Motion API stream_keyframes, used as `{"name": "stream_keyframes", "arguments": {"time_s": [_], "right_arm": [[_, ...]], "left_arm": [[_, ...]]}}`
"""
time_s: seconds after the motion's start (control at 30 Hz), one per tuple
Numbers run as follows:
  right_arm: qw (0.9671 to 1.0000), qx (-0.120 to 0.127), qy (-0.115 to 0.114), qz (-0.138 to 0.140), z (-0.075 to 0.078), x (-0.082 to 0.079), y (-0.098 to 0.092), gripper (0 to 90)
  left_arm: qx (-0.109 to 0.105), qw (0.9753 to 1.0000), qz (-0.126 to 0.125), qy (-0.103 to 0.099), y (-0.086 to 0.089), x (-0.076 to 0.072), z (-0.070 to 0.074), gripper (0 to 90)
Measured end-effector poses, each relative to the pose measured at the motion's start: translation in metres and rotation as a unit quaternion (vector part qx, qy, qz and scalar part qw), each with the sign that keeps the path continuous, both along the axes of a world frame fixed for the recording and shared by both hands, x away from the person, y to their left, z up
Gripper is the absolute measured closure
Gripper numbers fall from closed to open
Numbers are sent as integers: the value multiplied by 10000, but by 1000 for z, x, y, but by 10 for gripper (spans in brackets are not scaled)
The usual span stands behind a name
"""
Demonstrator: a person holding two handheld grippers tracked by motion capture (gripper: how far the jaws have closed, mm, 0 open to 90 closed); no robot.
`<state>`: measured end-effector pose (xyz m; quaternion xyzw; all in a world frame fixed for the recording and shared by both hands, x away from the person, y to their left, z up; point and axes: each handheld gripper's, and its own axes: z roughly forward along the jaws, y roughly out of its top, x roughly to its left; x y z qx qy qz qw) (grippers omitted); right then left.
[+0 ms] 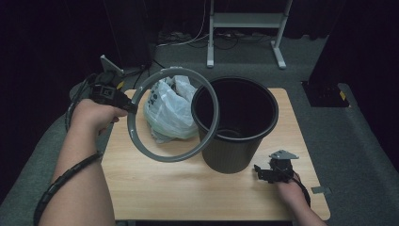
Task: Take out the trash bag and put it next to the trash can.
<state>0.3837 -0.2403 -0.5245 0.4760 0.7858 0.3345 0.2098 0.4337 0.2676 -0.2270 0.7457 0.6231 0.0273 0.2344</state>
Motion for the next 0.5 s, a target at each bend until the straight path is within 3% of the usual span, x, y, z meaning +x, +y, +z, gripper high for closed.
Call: {"name": "stream_keyframes", "arguments": {"time_s": [0.4, 0.5], "right_arm": [[10000, 1, 2, 1, 0, 0, 0, 140], [10000, 5, 0, 3, 0, 0, 0, 140]], "left_arm": [[-22, 9999, 136, -91, -13, 4, 8, 784], [62, 9999, 88, -86, -17, 6, 10, 784]]}}
